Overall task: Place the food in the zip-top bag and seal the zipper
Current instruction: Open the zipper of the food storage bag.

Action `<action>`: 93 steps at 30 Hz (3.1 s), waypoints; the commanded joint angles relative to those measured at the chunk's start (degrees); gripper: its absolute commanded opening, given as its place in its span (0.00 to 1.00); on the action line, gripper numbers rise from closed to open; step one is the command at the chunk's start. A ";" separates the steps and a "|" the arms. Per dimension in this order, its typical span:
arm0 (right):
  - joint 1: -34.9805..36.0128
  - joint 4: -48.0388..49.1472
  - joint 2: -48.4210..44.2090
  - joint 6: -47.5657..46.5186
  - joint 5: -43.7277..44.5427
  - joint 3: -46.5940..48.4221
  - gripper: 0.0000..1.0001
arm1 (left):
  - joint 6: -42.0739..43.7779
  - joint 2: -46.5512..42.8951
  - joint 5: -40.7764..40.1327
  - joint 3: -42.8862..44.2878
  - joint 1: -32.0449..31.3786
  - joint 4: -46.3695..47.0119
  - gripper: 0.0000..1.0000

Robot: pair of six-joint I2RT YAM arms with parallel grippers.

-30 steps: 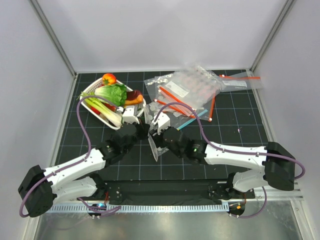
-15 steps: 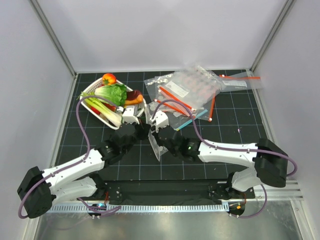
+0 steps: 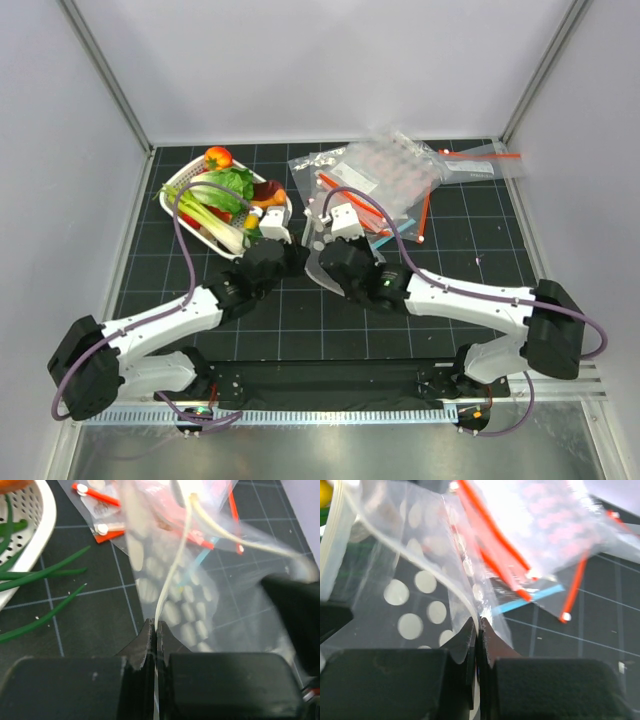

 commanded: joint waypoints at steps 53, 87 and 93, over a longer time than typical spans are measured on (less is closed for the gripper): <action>-10.53 -11.29 -8.55 11.30 8.58 2.49 0.17 | 7.62 21.33 0.06 14.22 0.59 -7.24 0.00; -8.24 -12.70 0.50 10.33 0.23 6.79 0.01 | 7.19 8.34 11.39 7.11 3.40 -2.07 0.60; -8.24 -12.53 0.15 10.33 0.14 6.62 0.01 | 5.25 1.48 13.50 4.91 3.31 -2.68 0.83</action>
